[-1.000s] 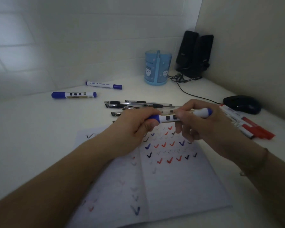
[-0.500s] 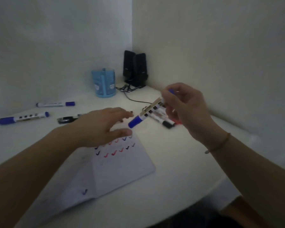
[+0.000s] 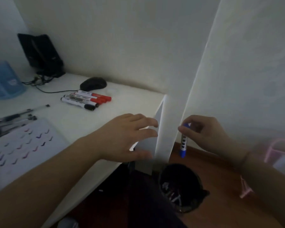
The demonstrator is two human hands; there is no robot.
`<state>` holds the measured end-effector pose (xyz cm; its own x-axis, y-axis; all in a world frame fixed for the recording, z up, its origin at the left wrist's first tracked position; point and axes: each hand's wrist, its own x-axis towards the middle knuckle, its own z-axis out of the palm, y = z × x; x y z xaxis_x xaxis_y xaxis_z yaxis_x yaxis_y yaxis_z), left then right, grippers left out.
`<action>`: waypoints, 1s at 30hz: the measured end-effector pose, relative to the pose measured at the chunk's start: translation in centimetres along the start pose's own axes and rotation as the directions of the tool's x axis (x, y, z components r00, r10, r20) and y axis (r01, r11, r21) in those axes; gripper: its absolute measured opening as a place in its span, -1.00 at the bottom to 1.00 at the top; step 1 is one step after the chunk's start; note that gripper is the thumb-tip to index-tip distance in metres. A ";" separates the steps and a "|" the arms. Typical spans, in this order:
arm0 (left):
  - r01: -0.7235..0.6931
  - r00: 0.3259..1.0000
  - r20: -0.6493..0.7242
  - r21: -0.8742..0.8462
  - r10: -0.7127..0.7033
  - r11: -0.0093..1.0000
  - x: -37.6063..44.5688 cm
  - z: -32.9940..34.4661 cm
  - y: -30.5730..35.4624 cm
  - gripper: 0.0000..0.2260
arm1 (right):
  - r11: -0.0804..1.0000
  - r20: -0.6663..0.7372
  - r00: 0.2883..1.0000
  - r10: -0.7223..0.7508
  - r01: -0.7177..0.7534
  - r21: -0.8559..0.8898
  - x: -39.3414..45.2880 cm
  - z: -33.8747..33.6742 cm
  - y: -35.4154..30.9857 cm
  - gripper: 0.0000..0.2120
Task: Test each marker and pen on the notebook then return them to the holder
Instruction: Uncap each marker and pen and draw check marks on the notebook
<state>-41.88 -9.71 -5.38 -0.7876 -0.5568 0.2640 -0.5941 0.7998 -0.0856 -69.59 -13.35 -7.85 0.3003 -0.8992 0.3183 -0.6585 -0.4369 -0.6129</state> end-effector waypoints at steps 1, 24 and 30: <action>0.002 1.000 0.019 0.004 -0.002 1.000 0.2 0.4 0.0 -0.54 | 0.999 0.001 0.999 0.033 -0.033 -0.018 -0.3 0.2 0.9 -0.72; 0.947 0.304 0.018 0.103 -0.952 0.304 -21.1 -4.6 -6.7 -0.51 | 0.914 0.094 0.941 -0.324 0.285 0.289 9.0 10.9 -15.9 -0.81; 0.958 0.259 -0.071 0.148 -0.963 0.247 -24.9 -4.7 -6.5 -0.64 | 0.839 0.353 0.763 -0.542 0.511 0.185 14.4 22.1 -27.1 -0.85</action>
<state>-17.64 0.04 -6.91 0.3797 -0.8988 0.2192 -0.9251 -0.3689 0.0899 -32.20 -15.01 -2.64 0.8295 -0.4578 0.3200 -0.2715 -0.8312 -0.4852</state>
